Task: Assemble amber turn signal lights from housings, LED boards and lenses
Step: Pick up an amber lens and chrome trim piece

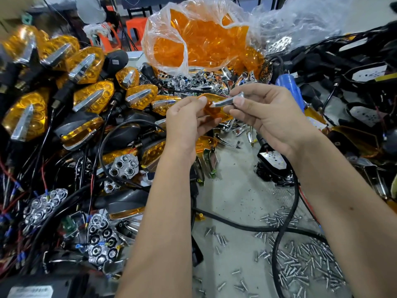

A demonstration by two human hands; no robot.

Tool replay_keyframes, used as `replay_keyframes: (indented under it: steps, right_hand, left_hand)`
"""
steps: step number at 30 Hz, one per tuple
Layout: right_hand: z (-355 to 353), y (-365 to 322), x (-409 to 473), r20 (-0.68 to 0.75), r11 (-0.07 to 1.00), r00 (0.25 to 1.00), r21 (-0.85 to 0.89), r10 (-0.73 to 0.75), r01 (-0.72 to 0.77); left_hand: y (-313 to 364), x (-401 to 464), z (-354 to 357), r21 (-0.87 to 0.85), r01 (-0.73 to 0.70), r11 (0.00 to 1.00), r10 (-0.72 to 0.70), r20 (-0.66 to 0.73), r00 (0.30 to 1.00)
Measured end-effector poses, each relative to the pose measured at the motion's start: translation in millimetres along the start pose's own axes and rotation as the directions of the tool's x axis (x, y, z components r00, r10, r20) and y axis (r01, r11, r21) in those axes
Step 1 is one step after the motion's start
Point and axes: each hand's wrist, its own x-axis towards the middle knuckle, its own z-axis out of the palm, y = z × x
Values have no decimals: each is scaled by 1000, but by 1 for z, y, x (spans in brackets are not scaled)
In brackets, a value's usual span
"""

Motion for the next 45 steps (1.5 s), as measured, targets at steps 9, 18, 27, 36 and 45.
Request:
replay_keyframes:
  steps: [9, 18, 27, 36, 45]
  right_hand:
    - [1, 2, 2, -113, 996, 989, 7, 92, -92]
    - [-3, 2, 3, -131, 979, 978, 139, 164, -146]
    - [0, 3, 6, -141, 951, 945, 141, 296, -276]
    - [4, 6, 4, -194, 941, 954, -205, 229, -268]
    - [6, 16, 2, -201, 865, 971, -454, 132, -212]
  left_hand:
    - [0, -1, 3, -36, -65, 997, 66, 25, 997]
    - [-1, -1, 5, -40, -65, 997, 68, 55, 996]
    - [-2, -1, 0, -20, -94, 995, 96, 74, 993]
    - [-7, -3, 3, 157, -170, 973, 170, 10, 985]
    - [-6, -1, 0, 140, -123, 983, 117, 48, 992]
